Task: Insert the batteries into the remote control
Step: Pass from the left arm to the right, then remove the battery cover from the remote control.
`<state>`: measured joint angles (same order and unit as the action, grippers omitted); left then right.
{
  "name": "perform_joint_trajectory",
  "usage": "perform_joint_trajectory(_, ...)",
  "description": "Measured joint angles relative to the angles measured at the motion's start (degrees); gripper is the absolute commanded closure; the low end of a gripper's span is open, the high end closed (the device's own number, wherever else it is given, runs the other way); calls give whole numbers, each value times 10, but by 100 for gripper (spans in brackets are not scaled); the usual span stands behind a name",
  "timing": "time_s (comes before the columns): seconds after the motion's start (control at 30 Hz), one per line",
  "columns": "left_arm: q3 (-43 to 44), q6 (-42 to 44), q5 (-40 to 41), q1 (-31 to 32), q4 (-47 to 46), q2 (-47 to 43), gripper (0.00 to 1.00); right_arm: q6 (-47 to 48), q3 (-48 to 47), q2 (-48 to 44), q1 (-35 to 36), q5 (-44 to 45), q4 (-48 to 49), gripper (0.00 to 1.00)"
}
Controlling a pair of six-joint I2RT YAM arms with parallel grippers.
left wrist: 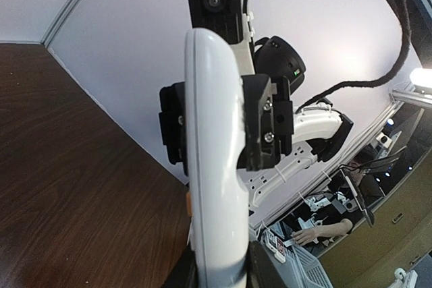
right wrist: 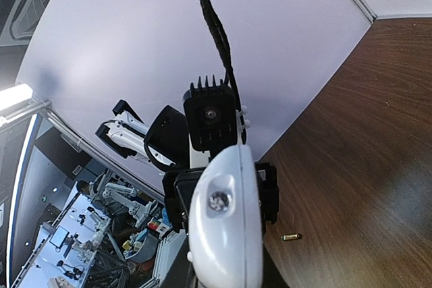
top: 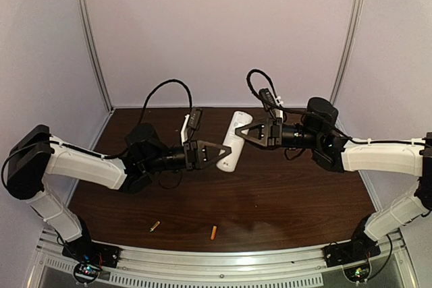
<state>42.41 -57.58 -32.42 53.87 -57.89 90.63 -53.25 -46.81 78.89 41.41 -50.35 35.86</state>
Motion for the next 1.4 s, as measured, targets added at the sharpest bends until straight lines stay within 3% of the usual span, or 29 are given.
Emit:
perform_joint_trajectory(0.07, 0, -3, 2, 0, 5, 0, 61, 7, 0, 2, 0, 1, 0, 99)
perform_joint_trajectory(0.2, 0, 27, 2, -1, 30, -8, 24, -1, 0, 3, 0, 2, -14, 100)
perform_joint_trajectory(0.3, -1, 74, 9, -2, 86, -41, 12, -9, 0, 3, 0, 1, -27, 100)
perform_joint_trajectory(0.5, 9, 239, 59, -3, 260, -148, 3, -35, 10, 3, 0, 2, -38, 100)
perform_joint_trajectory(0.77, 24, 437, 118, 2, 429, -192, 3, -75, 25, 3, 0, 3, -65, 100)
perform_joint_trajectory(1.0, 21, 532, 169, 39, 477, -198, 7, -86, 25, 13, 9, 6, -93, 100)
perform_joint_trajectory(1.4, 23, 585, 185, 67, 495, -178, 2, -90, 25, 40, 19, 14, -113, 100)
